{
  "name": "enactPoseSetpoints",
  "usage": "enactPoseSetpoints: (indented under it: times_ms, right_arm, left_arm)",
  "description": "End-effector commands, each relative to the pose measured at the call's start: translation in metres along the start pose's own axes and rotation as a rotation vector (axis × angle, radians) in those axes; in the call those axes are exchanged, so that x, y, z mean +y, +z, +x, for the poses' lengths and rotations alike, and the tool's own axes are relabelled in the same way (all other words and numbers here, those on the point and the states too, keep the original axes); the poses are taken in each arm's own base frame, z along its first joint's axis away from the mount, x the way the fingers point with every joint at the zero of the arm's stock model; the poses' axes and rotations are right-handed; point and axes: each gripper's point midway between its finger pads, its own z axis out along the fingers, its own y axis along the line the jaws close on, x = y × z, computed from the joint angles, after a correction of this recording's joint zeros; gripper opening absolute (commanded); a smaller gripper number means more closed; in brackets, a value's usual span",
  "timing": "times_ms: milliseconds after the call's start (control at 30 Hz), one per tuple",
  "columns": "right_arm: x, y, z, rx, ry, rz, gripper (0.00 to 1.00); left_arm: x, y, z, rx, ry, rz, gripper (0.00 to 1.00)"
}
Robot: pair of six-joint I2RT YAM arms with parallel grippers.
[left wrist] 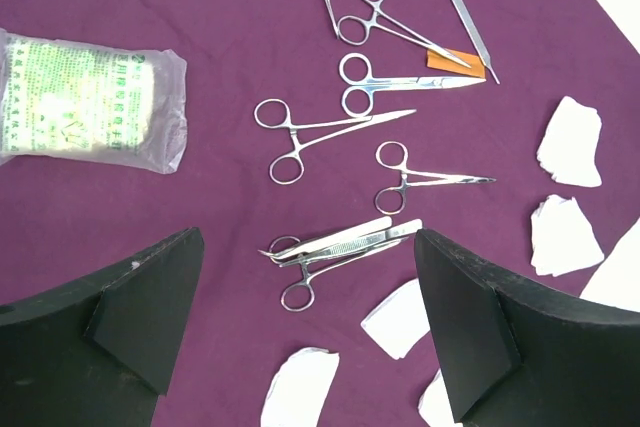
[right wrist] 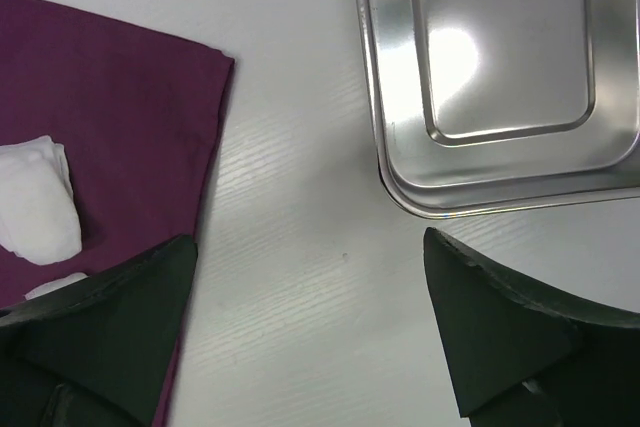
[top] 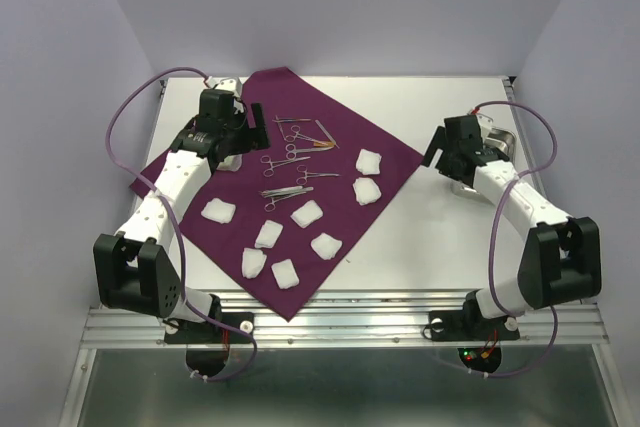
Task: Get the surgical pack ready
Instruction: Pick up the container from the center of the board.
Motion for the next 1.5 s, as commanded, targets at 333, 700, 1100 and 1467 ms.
enactPoseSetpoints:
  times_ms: [333,700,1100,1467]
  right_arm:
    - [0.008,-0.032,-0.030,-0.167,0.045,-0.120,1.00]
    - [0.012,-0.042,-0.061,-0.253,-0.023,-0.123,1.00]
    - [-0.003,0.058,-0.098,-0.065,0.099,-0.079,0.59]
    - [-0.013,0.108,-0.060,0.068,0.053,-0.009,0.49]
  left_arm:
    - [-0.019,-0.023,-0.027,-0.114,0.037,0.101,0.99]
    - [-0.026,-0.016,0.000,-0.070,0.103,0.086,0.99]
    - [-0.023,-0.030,0.005,-0.090,0.102,0.077,0.99]
    - [-0.021,-0.034,0.011,-0.090,0.097,0.077,0.99]
